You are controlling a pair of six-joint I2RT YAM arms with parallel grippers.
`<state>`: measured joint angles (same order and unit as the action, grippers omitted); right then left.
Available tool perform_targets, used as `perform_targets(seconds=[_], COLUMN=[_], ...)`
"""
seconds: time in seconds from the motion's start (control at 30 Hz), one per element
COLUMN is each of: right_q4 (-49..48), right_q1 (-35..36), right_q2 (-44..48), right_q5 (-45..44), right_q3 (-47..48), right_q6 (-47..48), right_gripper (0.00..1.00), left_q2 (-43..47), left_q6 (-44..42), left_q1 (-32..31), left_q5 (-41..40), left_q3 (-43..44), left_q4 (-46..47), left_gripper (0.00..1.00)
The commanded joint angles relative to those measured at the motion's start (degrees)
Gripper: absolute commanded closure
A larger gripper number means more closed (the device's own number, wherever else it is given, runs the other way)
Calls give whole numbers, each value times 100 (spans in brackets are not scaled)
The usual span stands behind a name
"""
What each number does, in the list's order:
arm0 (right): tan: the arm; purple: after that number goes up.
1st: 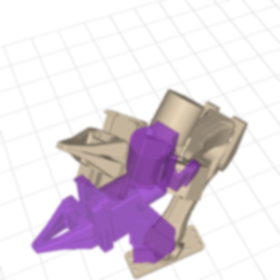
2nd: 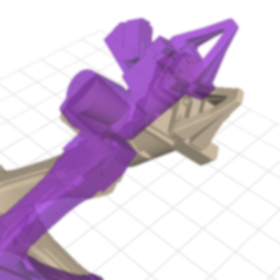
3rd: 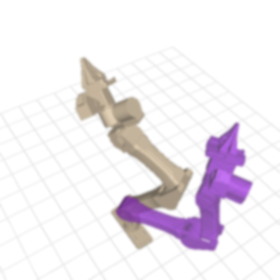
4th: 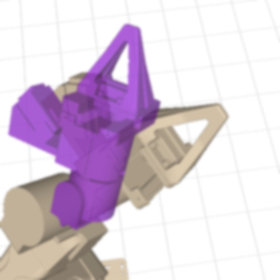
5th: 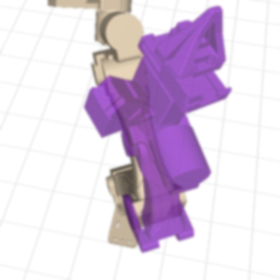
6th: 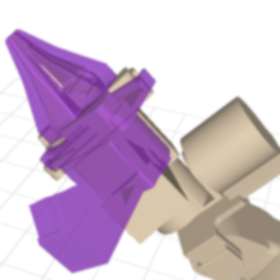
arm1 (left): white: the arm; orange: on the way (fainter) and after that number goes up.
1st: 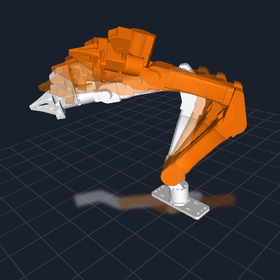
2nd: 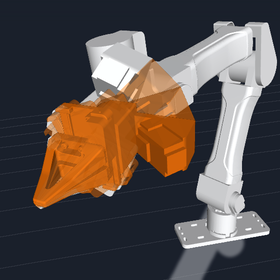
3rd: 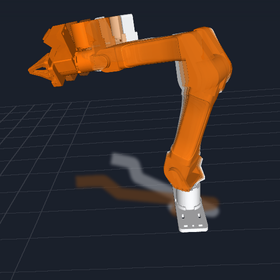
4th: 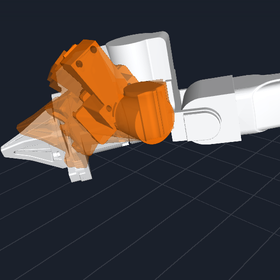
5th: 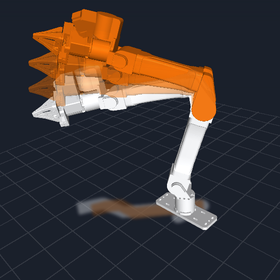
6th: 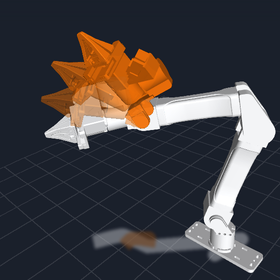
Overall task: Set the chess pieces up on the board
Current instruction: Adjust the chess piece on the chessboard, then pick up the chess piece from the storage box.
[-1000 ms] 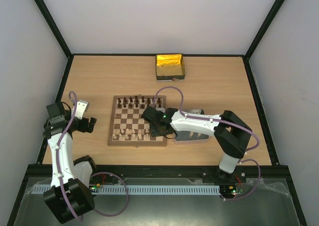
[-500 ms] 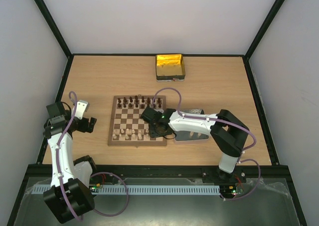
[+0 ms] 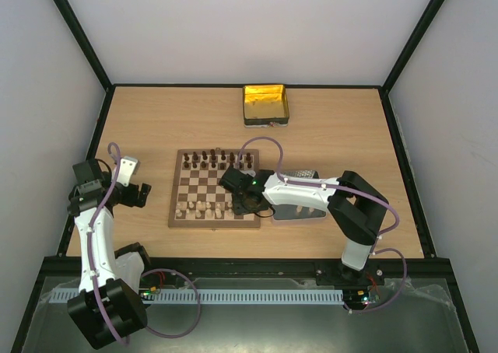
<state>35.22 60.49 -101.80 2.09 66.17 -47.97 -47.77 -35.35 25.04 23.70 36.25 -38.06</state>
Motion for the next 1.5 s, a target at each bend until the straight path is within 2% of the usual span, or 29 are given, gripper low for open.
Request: perform_targets(seconds=[0.0,0.6,0.9,1.07,1.13,1.27,1.47], right_q4=[8,-90,458,759,822,735,494], right_q1=[18,21,-34,-443,-675,-1343,-2241], right_q2=[-20,-59,158,594,839,1328,1927], right_q5=[-168,-16,-917,-1299,-1419,-1404,-1163], right_q3=[100,63,183,236,97,-505,-1403], right_q6=[-12,-10,-140,-128,-76,-64,-14], right_gripper=[94,94,93,91,86,74,73], left_q2=[-11,26,7,8,7,7,8], left_q6=[30,43,31,21,20,21,12], left_q1=[-6,-8,-1,-11,-9,-7,-10], left_q5=[20,11,14,21,25,33,37], left_q3=[-70,-67,-66,-68,-66,-71,-70], left_q4=[-7,4,-1,-2,-5,-8,-14], left_gripper=[1,1,1,1,1,1,1])
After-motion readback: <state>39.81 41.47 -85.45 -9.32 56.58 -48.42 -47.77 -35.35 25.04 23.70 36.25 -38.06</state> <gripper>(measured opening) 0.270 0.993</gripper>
